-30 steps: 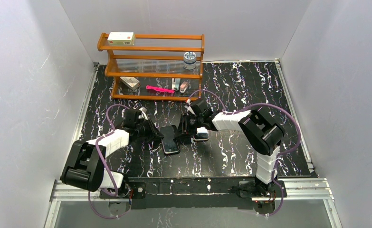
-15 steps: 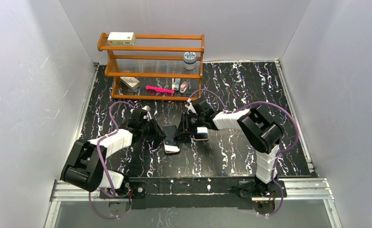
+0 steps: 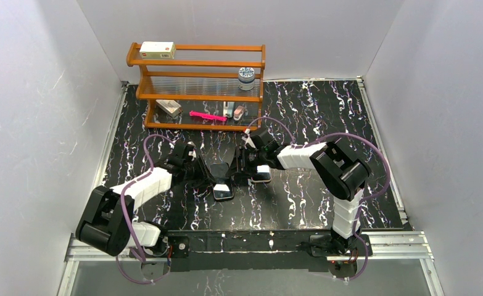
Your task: Put the phone into the phone case
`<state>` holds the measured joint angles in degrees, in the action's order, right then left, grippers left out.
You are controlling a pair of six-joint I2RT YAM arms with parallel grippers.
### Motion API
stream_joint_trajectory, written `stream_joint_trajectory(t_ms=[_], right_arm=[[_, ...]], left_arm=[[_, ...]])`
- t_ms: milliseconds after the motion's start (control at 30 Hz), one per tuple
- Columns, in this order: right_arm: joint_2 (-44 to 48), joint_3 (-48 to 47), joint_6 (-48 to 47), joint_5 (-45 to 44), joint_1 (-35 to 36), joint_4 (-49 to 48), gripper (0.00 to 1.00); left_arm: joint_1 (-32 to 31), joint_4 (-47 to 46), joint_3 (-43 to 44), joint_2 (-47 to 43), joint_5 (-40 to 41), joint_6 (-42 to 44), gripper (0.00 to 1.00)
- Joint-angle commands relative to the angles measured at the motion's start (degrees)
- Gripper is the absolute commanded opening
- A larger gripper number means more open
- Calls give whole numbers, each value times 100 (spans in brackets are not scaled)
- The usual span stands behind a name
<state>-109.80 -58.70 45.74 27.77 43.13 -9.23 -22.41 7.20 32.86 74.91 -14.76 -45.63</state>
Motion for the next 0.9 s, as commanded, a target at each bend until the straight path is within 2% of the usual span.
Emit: stream_joint_trajectory(t_ms=[0, 200, 433, 867], right_arm=[[209, 209, 156, -7, -12, -121, 58], [91, 248, 255, 172, -5, -307, 59], [-33, 117, 422, 288, 101, -410, 59], [119, 588, 1610, 1040, 80, -2729, 61]], left_arm=[[-18, 126, 59, -49, -9, -72, 28], [-17, -883, -247, 34, -366, -81, 18], [-27, -1215, -606, 286, -440, -279, 8], [-27, -1062, -929, 17, -514, -676, 6]])
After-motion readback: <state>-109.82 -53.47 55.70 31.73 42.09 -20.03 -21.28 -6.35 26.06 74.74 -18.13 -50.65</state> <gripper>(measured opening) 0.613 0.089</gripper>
